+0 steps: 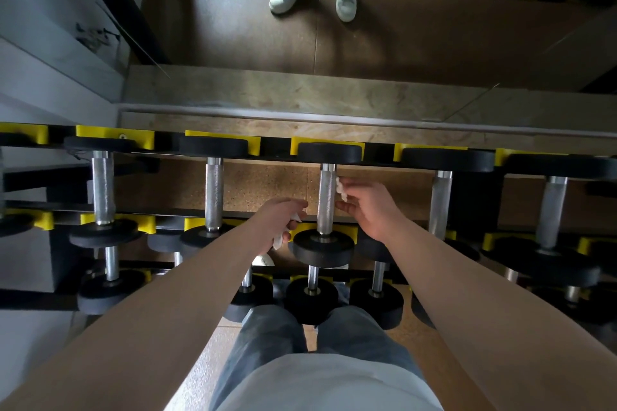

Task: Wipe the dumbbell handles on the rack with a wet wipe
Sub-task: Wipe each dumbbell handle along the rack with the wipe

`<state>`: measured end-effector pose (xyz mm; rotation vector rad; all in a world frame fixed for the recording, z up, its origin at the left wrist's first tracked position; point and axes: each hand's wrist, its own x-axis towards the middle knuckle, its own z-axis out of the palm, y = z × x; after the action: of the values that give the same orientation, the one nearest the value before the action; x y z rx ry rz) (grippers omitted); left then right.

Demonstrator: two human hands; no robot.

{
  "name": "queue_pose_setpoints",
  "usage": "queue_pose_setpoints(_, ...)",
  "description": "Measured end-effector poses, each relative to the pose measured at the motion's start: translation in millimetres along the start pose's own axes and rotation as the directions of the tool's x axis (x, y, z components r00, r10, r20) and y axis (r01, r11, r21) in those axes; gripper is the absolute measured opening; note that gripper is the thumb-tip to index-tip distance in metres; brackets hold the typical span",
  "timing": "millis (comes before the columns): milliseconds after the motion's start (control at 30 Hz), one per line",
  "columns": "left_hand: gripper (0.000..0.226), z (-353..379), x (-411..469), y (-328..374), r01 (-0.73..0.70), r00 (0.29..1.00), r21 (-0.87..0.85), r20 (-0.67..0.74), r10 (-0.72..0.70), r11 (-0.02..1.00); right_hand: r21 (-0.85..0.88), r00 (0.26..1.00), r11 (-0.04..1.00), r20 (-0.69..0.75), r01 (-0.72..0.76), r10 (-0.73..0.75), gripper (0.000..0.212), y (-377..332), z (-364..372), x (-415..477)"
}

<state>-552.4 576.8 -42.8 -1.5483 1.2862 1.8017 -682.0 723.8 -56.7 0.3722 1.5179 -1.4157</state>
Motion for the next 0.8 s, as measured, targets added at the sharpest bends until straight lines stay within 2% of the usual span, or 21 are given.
queue_pose_setpoints(133,0.02,-1.6,4.7,-2.0,0.037,0.999,0.037,-0.017,-0.037,0.999,-0.217,0.994,0.971,-0.02,0.101,-0.108,0.017,5.2,0.4,-3.1)
queue_pose_setpoints(233,0.018,-3.0,6.0,-4.4,0.027,1.0,0.023,0.0,-0.027,0.999,-0.297,0.988,0.947,-0.056,0.12,-0.143,0.018,-1.1,5.4,-1.1)
queue_pose_setpoints(333,0.018,-5.8,6.5,-9.8,-0.007,1.0,0.02,0.028,0.006,1.0,-0.256,0.992,0.964,-0.08,0.076,-0.1,0.021,-12.2,12.9,5.5)
queue_pose_setpoints(400,0.018,-7.2,8.3,-11.5,-0.02,0.999,0.027,0.035,0.019,0.999,-0.259,1.0,0.966,-0.017,0.019,-0.024,0.026,-17.5,15.6,7.6)
queue_pose_setpoints(433,0.018,-7.6,8.7,-11.7,-0.024,0.999,0.033,0.037,0.023,0.999,-0.375,1.0,0.927,0.029,0.001,0.011,0.026,-17.0,13.9,10.1)
queue_pose_setpoints(500,0.017,-8.7,8.5,-11.9,-0.025,0.999,0.043,0.032,0.023,0.999,-0.645,0.991,0.763,0.083,-0.029,0.108,0.024,-15.1,9.6,7.7)
queue_pose_setpoints(533,0.017,-9.3,8.5,-11.9,-0.028,0.999,0.044,0.035,0.026,0.999,-0.713,0.984,0.699,0.087,-0.046,0.154,0.025,-14.0,7.2,6.3)
queue_pose_setpoints(600,0.019,-10.3,8.1,-11.6,-0.038,0.998,0.037,0.046,0.036,0.999,-0.753,0.971,0.654,0.092,-0.076,0.22,0.027,-15.7,3.8,3.2)
queue_pose_setpoints(733,0.02,-11.0,8.5,-10.3,-0.039,0.999,0.014,0.033,0.039,0.999,-0.883,0.918,0.467,0.141,-0.053,0.371,0.02,-25.2,8.7,-3.7)
queue_pose_setpoints(767,0.021,-11.0,9.0,-9.9,-0.037,0.999,0.011,0.034,0.037,0.999,-0.876,0.914,0.476,0.129,-0.076,0.385,0.021,-24.1,9.1,-2.4)
queue_pose_setpoints(800,0.022,-11.0,9.7,-9.6,-0.032,0.999,0.004,0.035,0.032,0.999,-0.839,0.921,0.533,0.118,-0.108,0.372,0.023,-22.4,9.1,-0.8)
